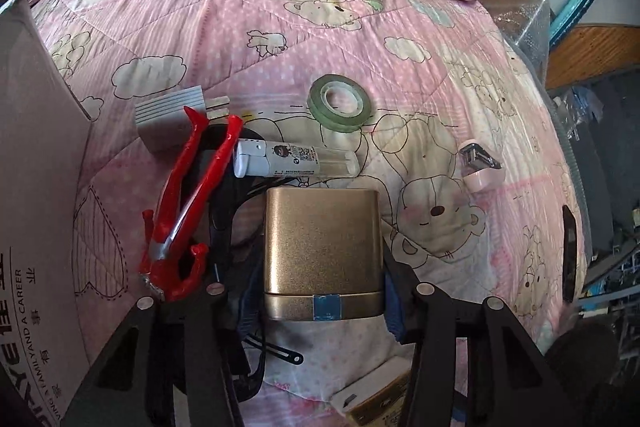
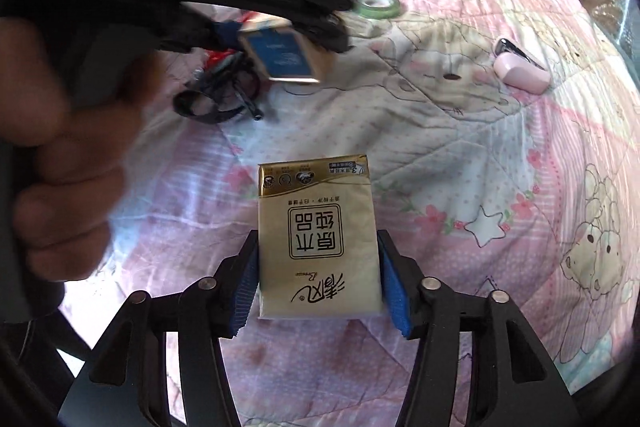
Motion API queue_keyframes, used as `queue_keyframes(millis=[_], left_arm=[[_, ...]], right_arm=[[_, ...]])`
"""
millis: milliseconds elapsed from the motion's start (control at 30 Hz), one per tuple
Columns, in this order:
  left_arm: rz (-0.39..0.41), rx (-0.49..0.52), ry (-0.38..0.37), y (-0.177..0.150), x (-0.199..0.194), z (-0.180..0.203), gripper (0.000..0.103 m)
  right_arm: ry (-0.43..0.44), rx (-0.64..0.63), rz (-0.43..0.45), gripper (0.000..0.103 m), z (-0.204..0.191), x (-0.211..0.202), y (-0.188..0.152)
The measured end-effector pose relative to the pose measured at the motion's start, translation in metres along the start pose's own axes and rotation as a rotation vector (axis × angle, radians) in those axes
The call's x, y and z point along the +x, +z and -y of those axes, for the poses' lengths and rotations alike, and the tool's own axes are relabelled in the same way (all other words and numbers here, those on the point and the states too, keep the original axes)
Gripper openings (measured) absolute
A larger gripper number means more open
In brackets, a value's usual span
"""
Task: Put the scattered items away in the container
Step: 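Grasp the bronze square box with the left tool while the right tool grasps the gold tissue pack, then lift the bronze box with the left tool while the right tool lifts the tissue pack toward the cardboard box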
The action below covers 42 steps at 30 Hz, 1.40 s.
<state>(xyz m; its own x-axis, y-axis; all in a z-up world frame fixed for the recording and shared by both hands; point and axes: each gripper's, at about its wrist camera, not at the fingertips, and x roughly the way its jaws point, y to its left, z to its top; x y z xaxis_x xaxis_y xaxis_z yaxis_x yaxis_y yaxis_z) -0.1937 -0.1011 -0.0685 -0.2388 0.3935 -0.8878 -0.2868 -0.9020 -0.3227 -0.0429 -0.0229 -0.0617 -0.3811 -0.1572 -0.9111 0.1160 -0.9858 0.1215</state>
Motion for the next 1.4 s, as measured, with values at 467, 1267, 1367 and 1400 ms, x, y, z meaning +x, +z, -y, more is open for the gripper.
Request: queue_keyframes(millis=[467, 1267, 1367, 1400], left_arm=[[0.051, -0.036, -0.003, -0.043, -0.053, -0.007, 0.051], [0.125, -0.004, 0.07, -0.11, -0.12, 0.009, 0.051], [0.136, -0.008, 0.074, -0.117, -0.127, 0.006, 0.051], [0.14, -0.008, 0.073, -0.119, -0.13, 0.006, 0.051]], right_arm=[[0.043, 0.143, 0.024, 0.053, 0.031, -0.018, 0.001], [0.036, 0.095, 0.092, 0.053, -0.006, -0.061, -0.02], [0.036, 0.087, 0.1, 0.053, -0.01, -0.065, -0.021], [0.039, 0.084, 0.103, 0.053, -0.012, -0.066, -0.021]])
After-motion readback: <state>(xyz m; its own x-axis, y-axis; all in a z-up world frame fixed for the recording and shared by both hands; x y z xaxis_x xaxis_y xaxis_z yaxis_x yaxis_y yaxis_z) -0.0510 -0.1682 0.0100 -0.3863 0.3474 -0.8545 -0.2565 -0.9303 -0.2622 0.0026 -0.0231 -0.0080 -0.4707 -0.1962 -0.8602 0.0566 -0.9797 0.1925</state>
